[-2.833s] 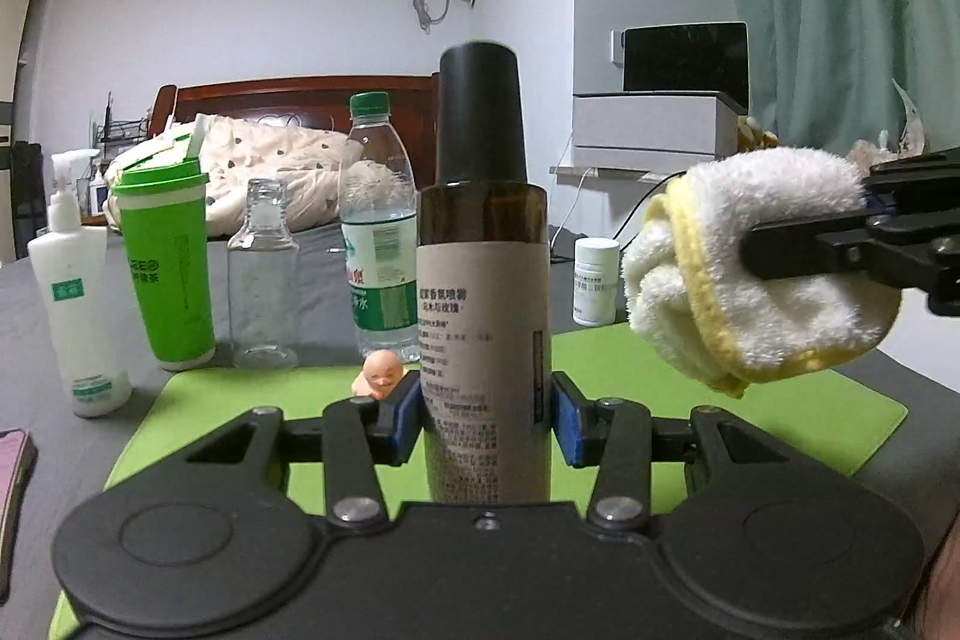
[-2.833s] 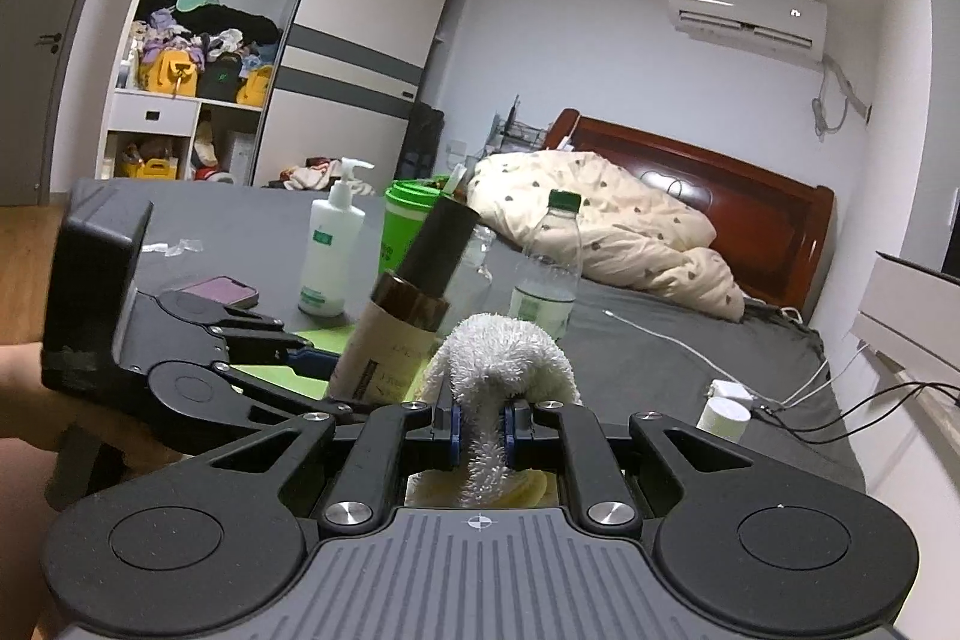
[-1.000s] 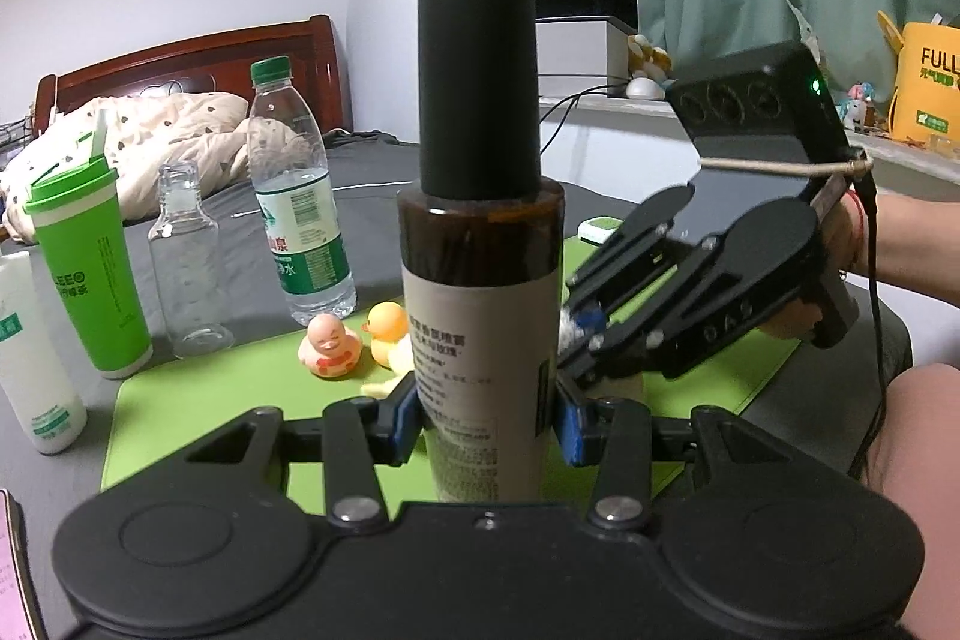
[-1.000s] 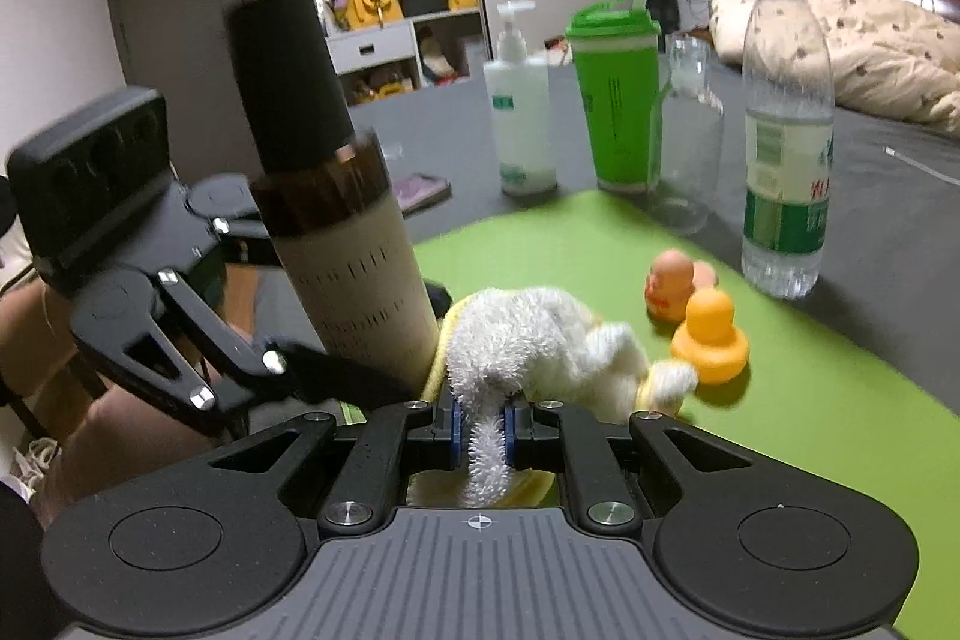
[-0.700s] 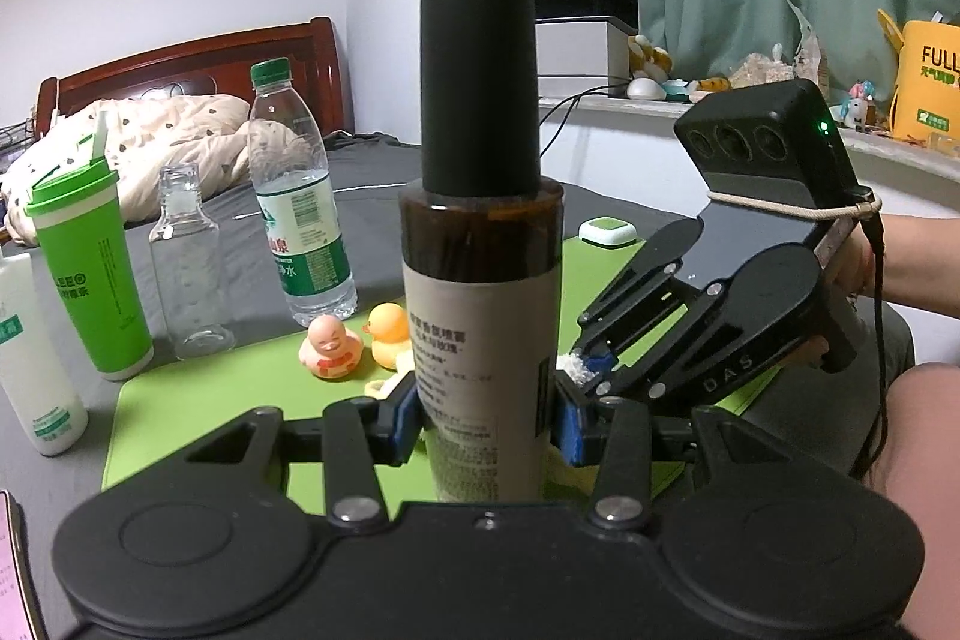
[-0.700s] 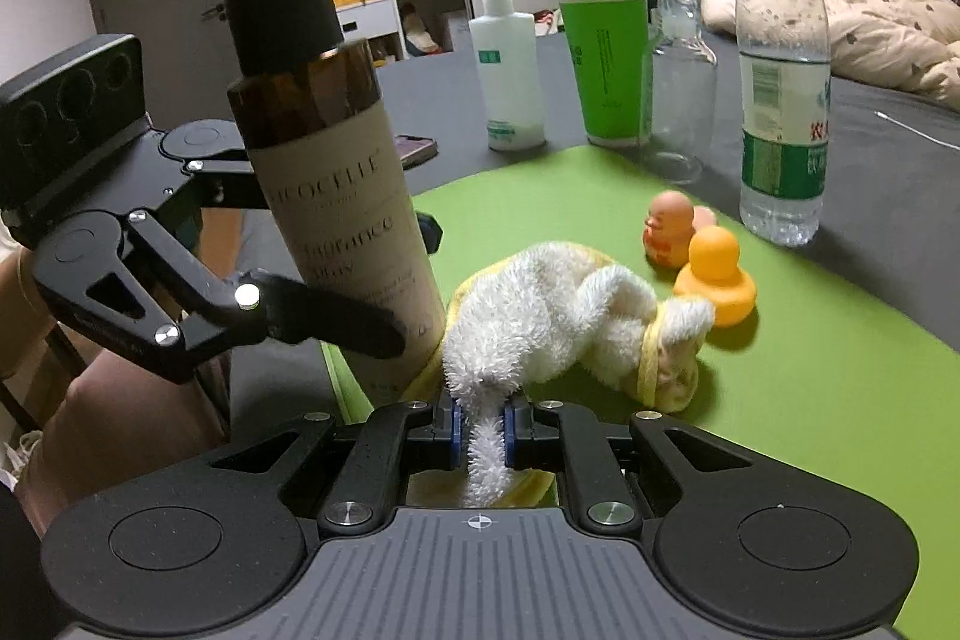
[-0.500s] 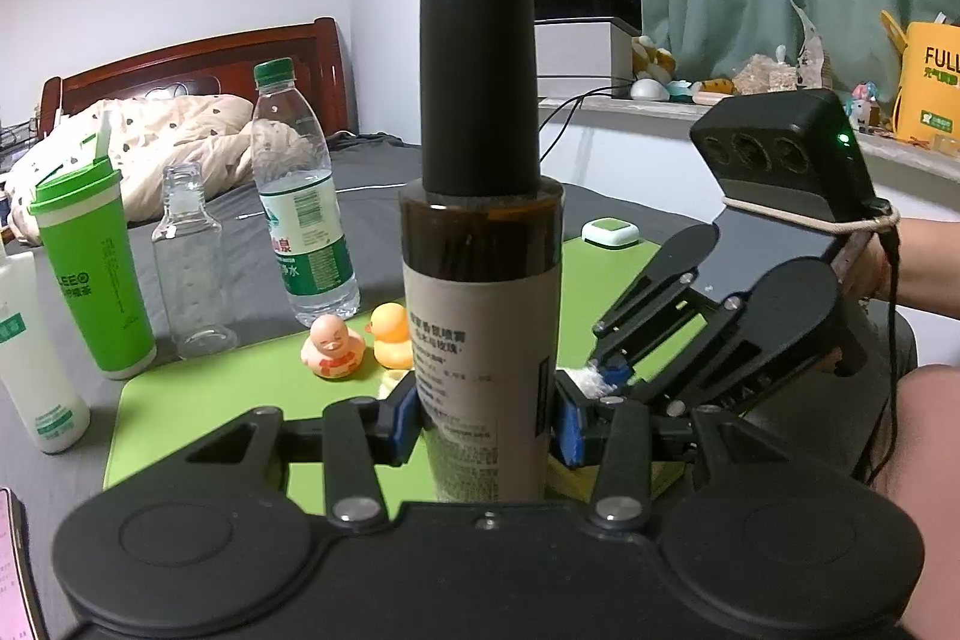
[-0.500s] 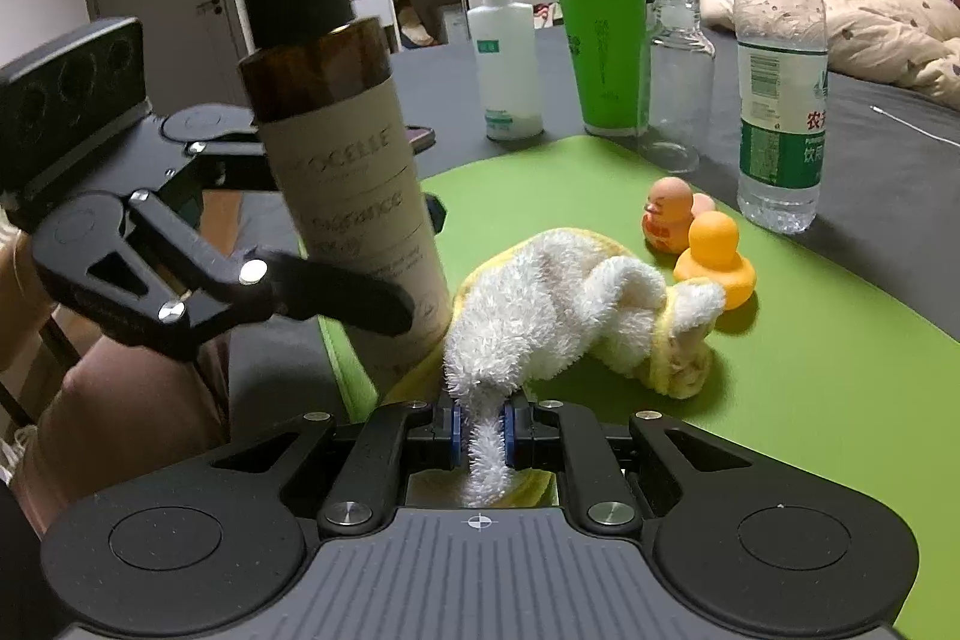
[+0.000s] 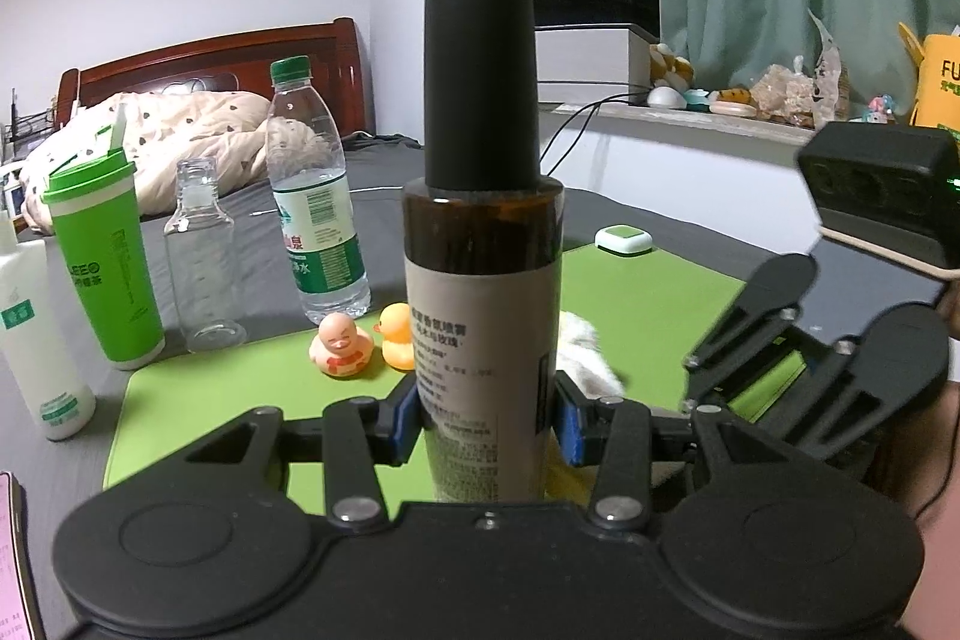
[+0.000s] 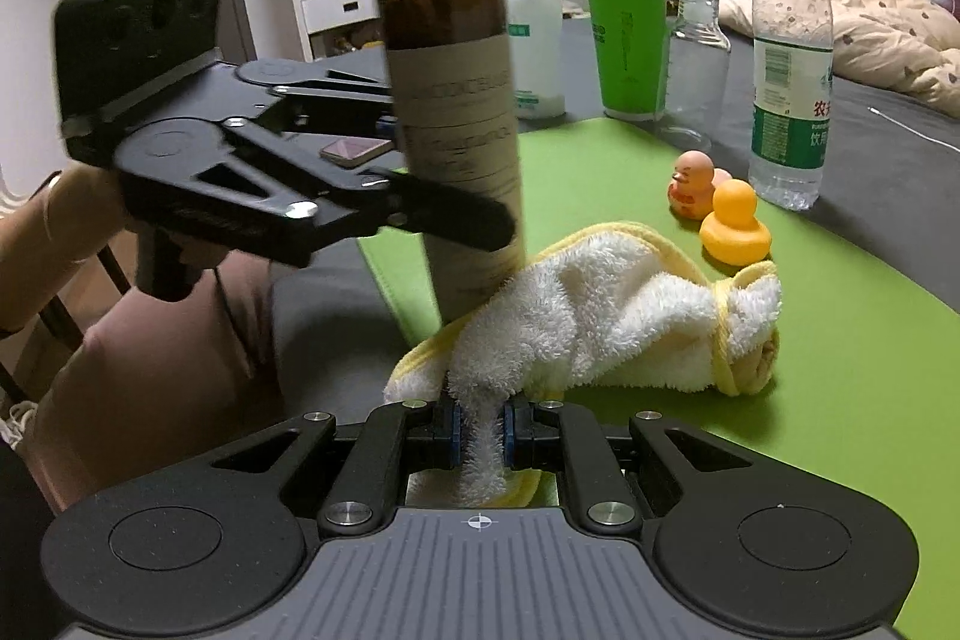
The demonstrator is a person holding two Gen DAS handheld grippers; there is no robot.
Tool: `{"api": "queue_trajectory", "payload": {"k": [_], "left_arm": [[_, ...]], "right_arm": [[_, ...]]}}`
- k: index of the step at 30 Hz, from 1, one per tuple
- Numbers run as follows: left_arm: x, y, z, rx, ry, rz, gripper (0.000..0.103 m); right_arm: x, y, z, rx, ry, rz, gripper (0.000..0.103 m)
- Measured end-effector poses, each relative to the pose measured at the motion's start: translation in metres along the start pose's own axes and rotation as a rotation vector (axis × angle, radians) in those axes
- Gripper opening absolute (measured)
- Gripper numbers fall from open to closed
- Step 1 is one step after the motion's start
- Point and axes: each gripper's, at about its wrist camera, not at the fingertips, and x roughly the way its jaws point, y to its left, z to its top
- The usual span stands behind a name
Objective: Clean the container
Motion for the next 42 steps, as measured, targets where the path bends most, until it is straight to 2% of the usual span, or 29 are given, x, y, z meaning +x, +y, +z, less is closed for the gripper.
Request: {"api": "queue_trajectory", "payload": {"k": [7, 9, 14, 16, 18, 22, 25, 29, 31, 37, 41, 42], "left_arm": [[-0.001, -0.002, 0.000, -0.010, -0.002, 0.018, 0.043], [-0.001, -0.002, -0.001, -0.013, -0.005, 0.028, 0.043], [0.001, -0.007, -0.004, -0.030, -0.013, 0.054, 0.054], [0.000, -0.009, -0.005, -0.042, -0.024, 0.074, 0.069], [-0.003, -0.012, -0.006, -0.056, -0.055, 0.113, 0.080], [-0.012, -0.021, -0.006, -0.167, -0.106, 0.237, 0.092], [-0.019, -0.037, -0.007, -0.222, -0.167, 0.382, 0.103], [-0.017, -0.068, -0.004, -0.223, -0.221, 0.547, 0.103], [-0.013, -0.081, -0.004, -0.233, -0.227, 0.599, 0.103], [0.011, -0.105, 0.002, -0.358, -0.191, 0.756, 0.103], [0.028, -0.116, 0.005, -0.353, -0.156, 0.884, 0.101], [0.032, -0.115, 0.004, -0.353, -0.154, 0.901, 0.097]], "right_arm": [[-0.016, 0.026, -0.007, 0.010, -0.065, 0.038, 0.013], [-0.023, 0.031, -0.011, 0.029, -0.095, 0.024, 0.013], [-0.045, 0.033, -0.026, 0.126, -0.185, -0.065, 0.013], [-0.054, 0.033, -0.032, 0.169, -0.225, -0.106, 0.013], [-0.063, 0.035, -0.038, 0.211, -0.263, -0.140, 0.013], [-0.078, 0.037, -0.048, 0.284, -0.333, -0.185, 0.013], [-0.086, 0.039, -0.055, 0.329, -0.379, -0.205, 0.013], [-0.095, 0.036, -0.062, 0.380, -0.425, -0.214, 0.013], [-0.099, 0.035, -0.065, 0.391, -0.435, -0.220, 0.013], [-0.113, 0.036, -0.072, 0.415, -0.469, -0.236, 0.013], [-0.121, 0.040, -0.077, 0.423, -0.485, -0.235, 0.013], [-0.123, 0.041, -0.078, 0.420, -0.486, -0.234, 0.013]]}}
